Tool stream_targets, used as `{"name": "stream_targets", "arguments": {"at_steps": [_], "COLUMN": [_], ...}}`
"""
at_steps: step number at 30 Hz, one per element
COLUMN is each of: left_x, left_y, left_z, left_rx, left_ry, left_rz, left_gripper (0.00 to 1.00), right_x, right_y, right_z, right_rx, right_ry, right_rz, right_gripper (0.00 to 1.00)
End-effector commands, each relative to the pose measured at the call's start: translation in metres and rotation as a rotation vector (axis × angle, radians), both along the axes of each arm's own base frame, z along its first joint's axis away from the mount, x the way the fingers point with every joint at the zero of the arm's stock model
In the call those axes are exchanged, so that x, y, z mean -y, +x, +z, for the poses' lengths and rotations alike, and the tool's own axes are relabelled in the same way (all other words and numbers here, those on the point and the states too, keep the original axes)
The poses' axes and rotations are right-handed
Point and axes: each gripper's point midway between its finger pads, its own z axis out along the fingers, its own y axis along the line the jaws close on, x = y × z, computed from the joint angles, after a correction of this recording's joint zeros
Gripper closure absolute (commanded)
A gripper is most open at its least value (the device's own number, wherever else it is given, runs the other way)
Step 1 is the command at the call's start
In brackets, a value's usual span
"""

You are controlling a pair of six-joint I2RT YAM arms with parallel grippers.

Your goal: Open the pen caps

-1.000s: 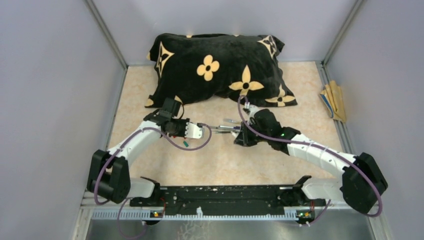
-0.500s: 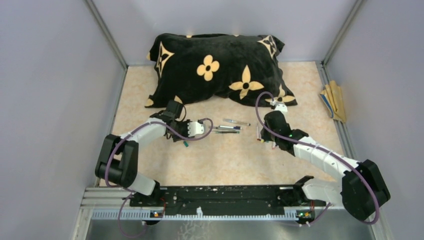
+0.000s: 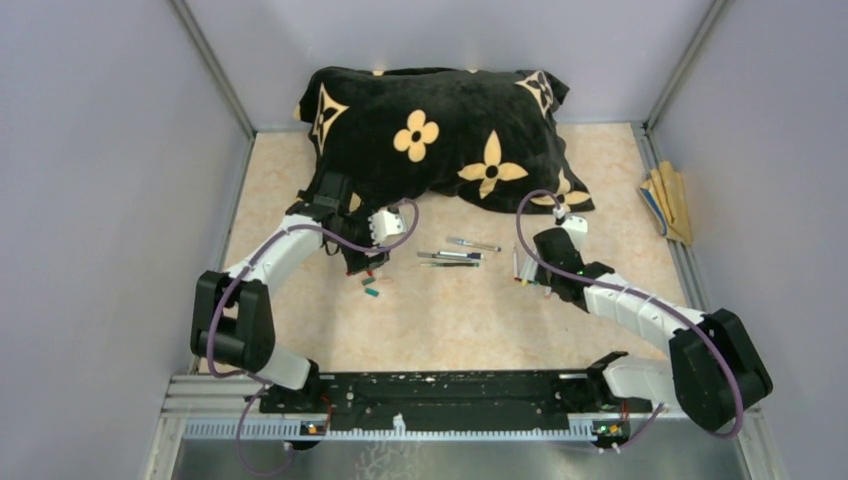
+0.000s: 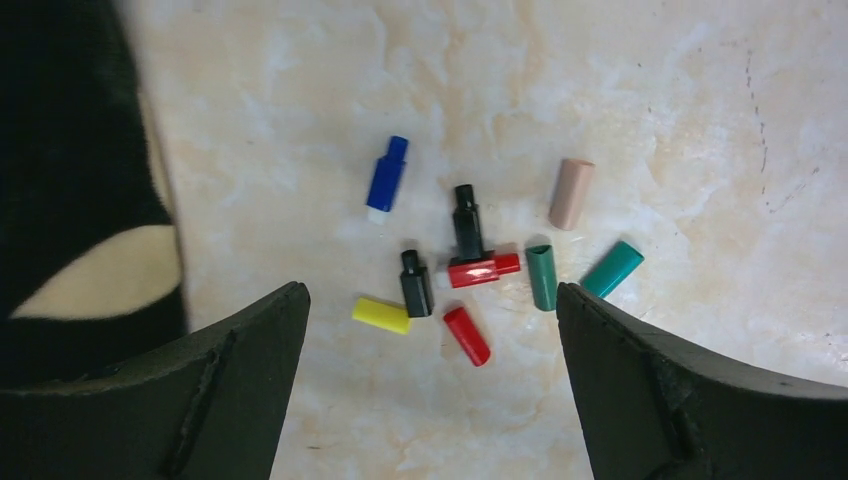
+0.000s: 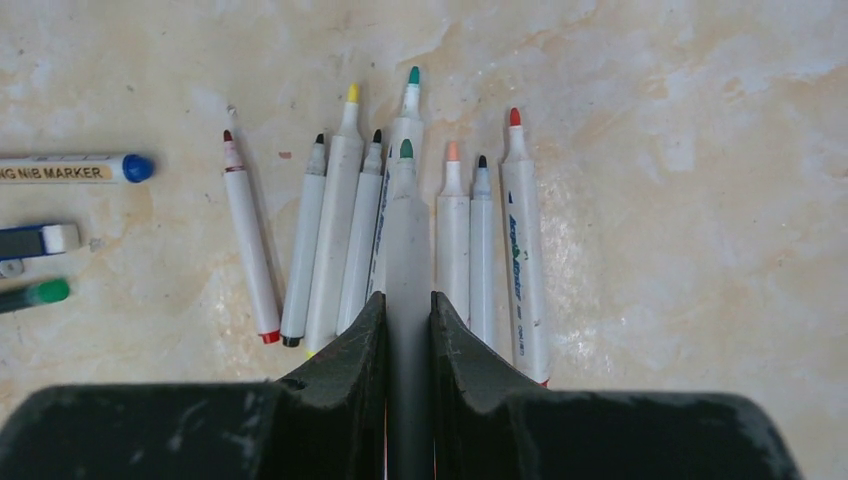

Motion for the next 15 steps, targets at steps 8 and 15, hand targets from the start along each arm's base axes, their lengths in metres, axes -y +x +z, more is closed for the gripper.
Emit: {"name": "stream_targets", "arguments": {"at_steps": [8,15], "left_x": [0.011,0.009], "left_y": [-0.003,-0.002], "left_z": [0.065,0.078], "left_rx": [-0.047,-0.024], "left_ry": [-0.159,-0.175], "left_rz": [0.038,0.055], "left_gripper": [0.01,0.01], "right_x": [-0.001,-0.006], "right_y": [0.017,0.019], "right_z": [0.0,0.009], "right_rx": [0.021,0.03], "right_ry": [-0.012,0.004], "right_rz": [0.009,0.033], "right_gripper": [0.82,0.68]}}
